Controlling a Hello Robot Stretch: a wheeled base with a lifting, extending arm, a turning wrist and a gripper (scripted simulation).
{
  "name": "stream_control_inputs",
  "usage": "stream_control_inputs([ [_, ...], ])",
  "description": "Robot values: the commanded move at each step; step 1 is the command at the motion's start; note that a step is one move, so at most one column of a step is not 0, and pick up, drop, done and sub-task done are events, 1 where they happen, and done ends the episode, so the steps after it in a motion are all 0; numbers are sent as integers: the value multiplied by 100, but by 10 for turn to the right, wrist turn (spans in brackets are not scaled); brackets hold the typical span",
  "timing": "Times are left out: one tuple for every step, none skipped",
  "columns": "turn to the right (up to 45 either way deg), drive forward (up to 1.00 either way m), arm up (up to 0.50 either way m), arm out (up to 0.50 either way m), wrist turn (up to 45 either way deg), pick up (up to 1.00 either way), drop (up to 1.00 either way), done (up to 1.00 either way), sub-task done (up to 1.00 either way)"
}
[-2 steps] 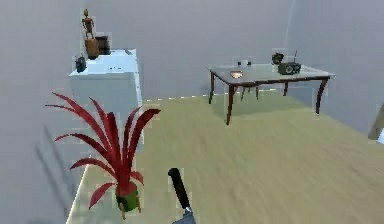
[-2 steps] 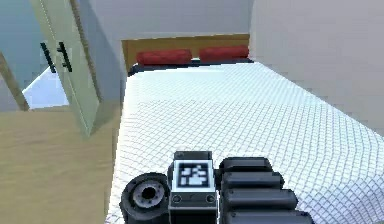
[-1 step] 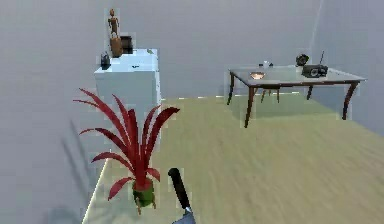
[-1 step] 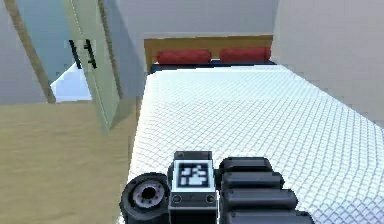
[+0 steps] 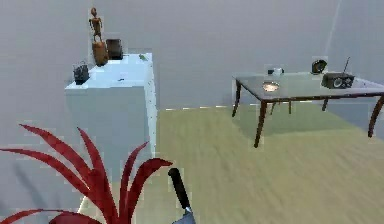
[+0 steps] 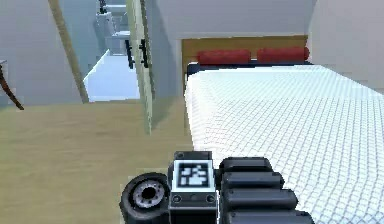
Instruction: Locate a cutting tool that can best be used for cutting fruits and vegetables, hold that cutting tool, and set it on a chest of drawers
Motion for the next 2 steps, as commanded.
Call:
stream_control_inputs([
  [450, 0, 0, 0, 0, 0, 0, 0, 0],
  [0, 55, 0, 0, 0, 0, 0, 0, 0],
])
